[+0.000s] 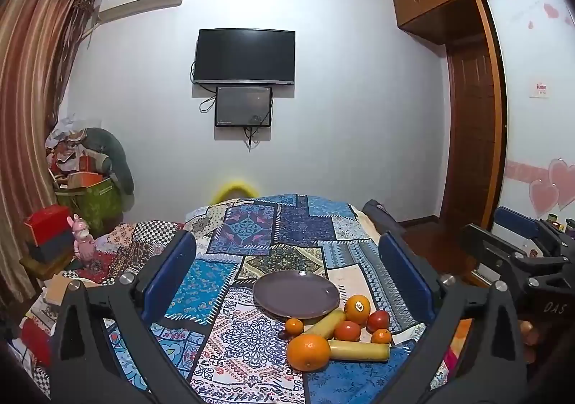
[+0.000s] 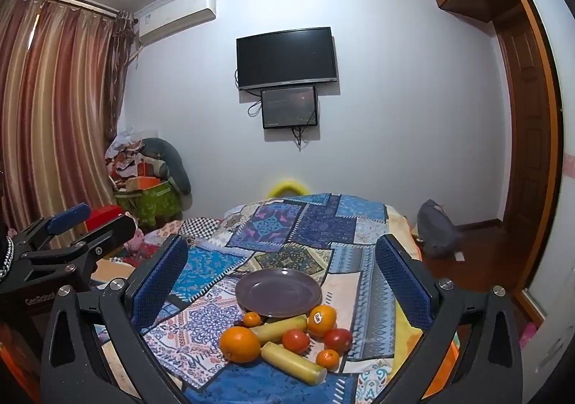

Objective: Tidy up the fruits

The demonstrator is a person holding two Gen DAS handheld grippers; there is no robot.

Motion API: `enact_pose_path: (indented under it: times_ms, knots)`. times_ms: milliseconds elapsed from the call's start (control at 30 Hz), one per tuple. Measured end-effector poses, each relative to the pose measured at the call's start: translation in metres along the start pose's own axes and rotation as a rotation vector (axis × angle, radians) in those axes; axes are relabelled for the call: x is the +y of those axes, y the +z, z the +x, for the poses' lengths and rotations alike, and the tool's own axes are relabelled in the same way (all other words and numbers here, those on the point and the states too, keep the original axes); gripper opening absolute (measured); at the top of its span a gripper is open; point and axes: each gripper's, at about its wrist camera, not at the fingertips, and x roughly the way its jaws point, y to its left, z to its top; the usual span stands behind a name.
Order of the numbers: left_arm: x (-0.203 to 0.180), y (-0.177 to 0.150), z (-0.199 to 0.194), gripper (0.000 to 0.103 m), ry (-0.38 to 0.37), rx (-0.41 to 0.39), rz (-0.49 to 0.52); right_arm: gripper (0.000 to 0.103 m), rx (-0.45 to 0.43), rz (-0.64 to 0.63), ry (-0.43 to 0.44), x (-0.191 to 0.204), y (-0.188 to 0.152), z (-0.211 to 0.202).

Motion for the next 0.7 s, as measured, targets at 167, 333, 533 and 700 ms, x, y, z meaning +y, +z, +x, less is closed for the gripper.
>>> enact_pose_path:
  times_ms: [167, 333, 533, 700]
  knots:
    - [0.0009, -0.0009, 0.0, 0.103, 0.005, -0.002, 0.003, 0.103, -0.006, 0.001, 0.001, 0.0003, -0.0005, -0.0011]
    - [0.0008, -0.0023, -0.0008, 0.103, 0.007, -0.004, 0.007, 0.103, -0.008, 0.004, 0.001, 0.0006, 0.0001, -0.0015]
    - [-0.0002, -0.0029, -0.0004, 0.103, 0.004, -0.003, 0.007, 0.103, -0.01, 0.004, 0.0, -0.0003, -0.0005, -0.0015]
    - [-0.0006, -0.0027, -0.0025, 0.103, 0.0, -0.007, 0.008, 0.103, -0.01, 0.001, -0.001, -0.0009, -0.0001, -0.0026]
